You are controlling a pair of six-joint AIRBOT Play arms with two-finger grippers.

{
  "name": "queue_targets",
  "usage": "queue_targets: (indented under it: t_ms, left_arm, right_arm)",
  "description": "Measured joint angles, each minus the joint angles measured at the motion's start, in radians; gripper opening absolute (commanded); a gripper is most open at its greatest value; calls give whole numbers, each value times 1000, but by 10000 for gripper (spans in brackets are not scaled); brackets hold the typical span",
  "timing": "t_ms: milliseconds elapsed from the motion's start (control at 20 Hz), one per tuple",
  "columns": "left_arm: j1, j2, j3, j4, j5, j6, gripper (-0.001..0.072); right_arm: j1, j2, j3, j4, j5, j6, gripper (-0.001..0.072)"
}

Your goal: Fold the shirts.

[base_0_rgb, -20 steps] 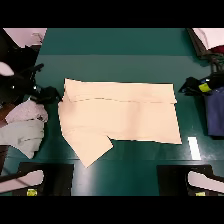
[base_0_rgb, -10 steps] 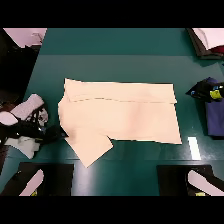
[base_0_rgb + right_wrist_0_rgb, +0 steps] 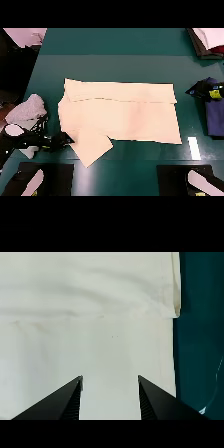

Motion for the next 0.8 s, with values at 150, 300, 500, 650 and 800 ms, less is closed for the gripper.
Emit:
queue_targets:
  t_ms: [150, 300, 500, 650, 800]
  left_arm:
    - [0, 1, -21, -42, 34, 0, 600]
    - [0, 1, -46, -46, 69, 12, 245]
    - [0, 1, -55, -126, 98, 61, 22]
    - [0, 1, -42, -184, 90, 92, 22]
    - [0, 1, -3, -211, 64, 116, 22]
  right_arm:
    - [0, 0, 0, 0, -7, 0, 407]
    - [0, 0, 0, 1, -11, 0, 406]
    - [-5, 2, 0, 0, -9, 0, 407]
    - [-35, 7, -8, -3, 35, -7, 407]
    - [-113, 27, -89, -8, 98, -32, 411]
